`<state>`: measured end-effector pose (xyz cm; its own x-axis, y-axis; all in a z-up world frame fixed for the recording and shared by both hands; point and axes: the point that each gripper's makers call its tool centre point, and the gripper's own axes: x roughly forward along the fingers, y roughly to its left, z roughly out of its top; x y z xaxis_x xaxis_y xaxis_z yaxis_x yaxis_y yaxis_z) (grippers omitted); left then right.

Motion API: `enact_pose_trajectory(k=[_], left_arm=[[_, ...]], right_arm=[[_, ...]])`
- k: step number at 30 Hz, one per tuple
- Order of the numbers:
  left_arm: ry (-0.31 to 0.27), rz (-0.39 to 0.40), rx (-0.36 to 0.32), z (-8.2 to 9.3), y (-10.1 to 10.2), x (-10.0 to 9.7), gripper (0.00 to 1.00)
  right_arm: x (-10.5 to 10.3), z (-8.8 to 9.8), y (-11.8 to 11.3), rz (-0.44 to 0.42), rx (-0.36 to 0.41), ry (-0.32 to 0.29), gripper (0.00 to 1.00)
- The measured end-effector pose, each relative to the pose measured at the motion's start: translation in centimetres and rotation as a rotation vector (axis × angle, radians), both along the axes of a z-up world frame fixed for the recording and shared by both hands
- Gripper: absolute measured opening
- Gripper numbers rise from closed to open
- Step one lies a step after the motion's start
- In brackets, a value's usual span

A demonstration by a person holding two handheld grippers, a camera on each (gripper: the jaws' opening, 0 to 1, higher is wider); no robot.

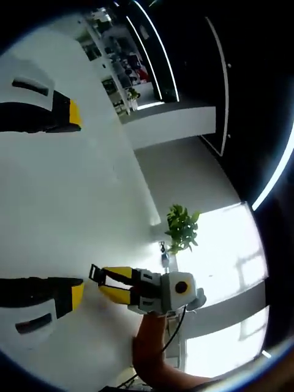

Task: Snap the two parts of the plastic buckle together until the buckle closes and remains connected.

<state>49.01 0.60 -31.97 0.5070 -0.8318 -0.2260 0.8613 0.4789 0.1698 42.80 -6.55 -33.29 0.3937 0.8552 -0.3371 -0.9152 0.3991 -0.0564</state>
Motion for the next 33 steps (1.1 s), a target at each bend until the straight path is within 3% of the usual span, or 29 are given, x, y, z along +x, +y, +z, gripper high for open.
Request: enact_pose_trajectory(k=[4,8,10,17,33], left_arm=[[0.0,0.024,-0.009,0.2,0.3,0.4,1.0],[0.058,0.14,0.059,-1.3,1.6,2.0,1.0],[0.065,0.162,0.032,-1.1,1.6,2.2,1.0],[0.089,0.19,0.019,-1.0,1.4,2.0,1.0],[0.074,0.214,0.011,-1.1,1.7,2.4,1.0]], right_arm=[[1.8,0.4,-1.0,-0.102,0.008,-0.023,0.1],[4.0,0.7,-3.1,-0.247,0.01,-0.028,0.1],[4.8,0.9,-4.0,-0.299,0.02,-0.033,0.1],[5.5,1.2,-4.9,-0.361,0.043,-0.03,0.1],[7.3,1.3,-7.1,-0.505,0.063,-0.04,0.1]])
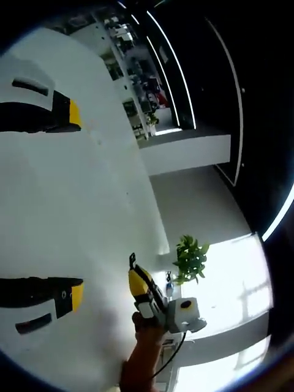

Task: Snap the two parts of the plastic buckle together until the buckle closes and remains connected.

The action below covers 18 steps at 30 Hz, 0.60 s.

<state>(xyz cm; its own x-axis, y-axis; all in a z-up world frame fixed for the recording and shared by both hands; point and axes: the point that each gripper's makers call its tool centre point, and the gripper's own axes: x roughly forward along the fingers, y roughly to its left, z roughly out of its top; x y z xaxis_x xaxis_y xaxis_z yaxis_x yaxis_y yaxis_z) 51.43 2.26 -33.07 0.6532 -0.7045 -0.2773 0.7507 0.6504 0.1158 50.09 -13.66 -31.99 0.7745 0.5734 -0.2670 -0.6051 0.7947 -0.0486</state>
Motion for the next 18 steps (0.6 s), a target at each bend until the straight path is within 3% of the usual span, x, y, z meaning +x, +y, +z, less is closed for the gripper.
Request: enact_pose_trajectory(k=[18], left_arm=[[0.0,0.004,-0.026,0.18,0.06,0.27,1.0]], right_arm=[[0.83,-0.24,-1.01,-0.07,-0.02,-0.007,0.1]])
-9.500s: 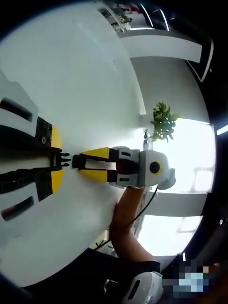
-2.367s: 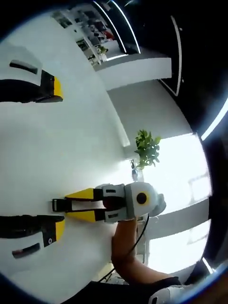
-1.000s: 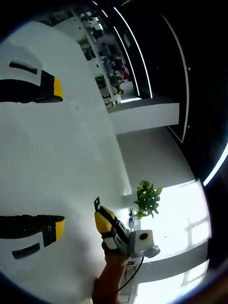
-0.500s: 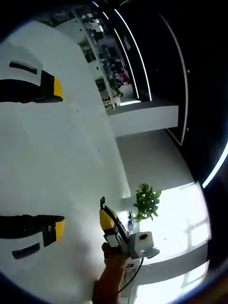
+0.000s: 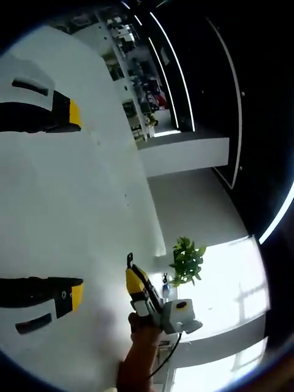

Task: Snap the two parts of the plastic buckle together until the buckle closes and remains connected.

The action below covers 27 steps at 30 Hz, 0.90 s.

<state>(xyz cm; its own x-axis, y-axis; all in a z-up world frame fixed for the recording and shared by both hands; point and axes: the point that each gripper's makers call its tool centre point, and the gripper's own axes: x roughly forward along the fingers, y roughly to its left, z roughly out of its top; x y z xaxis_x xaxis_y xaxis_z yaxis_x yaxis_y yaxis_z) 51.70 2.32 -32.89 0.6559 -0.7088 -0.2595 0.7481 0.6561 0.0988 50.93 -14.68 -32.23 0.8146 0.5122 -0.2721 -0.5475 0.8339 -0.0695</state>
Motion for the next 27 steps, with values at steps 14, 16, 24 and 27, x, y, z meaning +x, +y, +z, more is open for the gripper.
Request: enact_pose_trajectory(k=[14,16,24,27], left_arm=[[0.002,-0.003,0.002,-0.1,-0.3,-0.5,1.0],[0.006,0.006,0.002,-0.2,-0.1,-0.4,1.0],[0.009,0.005,0.005,-0.4,0.0,-0.4,1.0],[0.007,0.001,0.01,-0.4,-0.2,-0.5,1.0]], right_arm=[[2.4,0.1,-0.7,-0.041,0.001,0.002,0.1],[2.7,0.3,-0.7,-0.045,0.004,-0.002,0.1],[3.9,-0.5,-0.8,-0.055,-0.004,0.01,0.1],[4.0,-0.7,-1.0,-0.06,-0.007,0.016,0.1]])
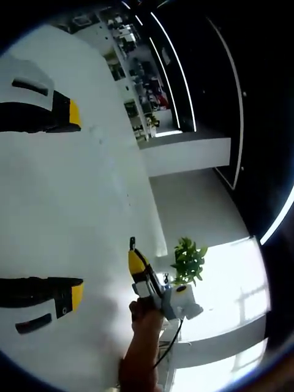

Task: Snap the two parts of the plastic buckle together until the buckle closes and remains connected.

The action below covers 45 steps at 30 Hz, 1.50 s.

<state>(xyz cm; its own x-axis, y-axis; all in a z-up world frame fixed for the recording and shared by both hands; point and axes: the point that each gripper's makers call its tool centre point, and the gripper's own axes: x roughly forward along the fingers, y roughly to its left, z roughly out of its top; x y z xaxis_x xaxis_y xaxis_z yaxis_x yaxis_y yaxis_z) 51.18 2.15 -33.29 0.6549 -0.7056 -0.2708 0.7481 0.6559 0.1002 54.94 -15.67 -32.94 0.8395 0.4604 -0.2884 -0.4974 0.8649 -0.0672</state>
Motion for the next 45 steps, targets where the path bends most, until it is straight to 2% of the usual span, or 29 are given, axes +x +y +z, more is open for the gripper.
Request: enact_pose_trajectory(k=[6,19,30,45], left_arm=[[0.009,-0.006,-0.001,-0.1,-0.3,-0.1,1.0],[0.023,-0.018,0.004,-0.3,-0.5,-0.1,1.0],[0.018,-0.023,0.006,-0.2,-0.7,-0.3,1.0],[0.019,-0.032,0.012,-0.4,-1.0,-0.5,1.0]], right_arm=[[0.7,0.1,-0.4,-0.02,0.01,0.0,0.1],[3.5,-0.2,1.9,0.0,0.005,0.019,0.1],[3.5,-0.9,2.1,0.011,-0.008,0.034,0.1],[5.6,-1.0,2.7,0.016,-0.01,0.043,0.1]])
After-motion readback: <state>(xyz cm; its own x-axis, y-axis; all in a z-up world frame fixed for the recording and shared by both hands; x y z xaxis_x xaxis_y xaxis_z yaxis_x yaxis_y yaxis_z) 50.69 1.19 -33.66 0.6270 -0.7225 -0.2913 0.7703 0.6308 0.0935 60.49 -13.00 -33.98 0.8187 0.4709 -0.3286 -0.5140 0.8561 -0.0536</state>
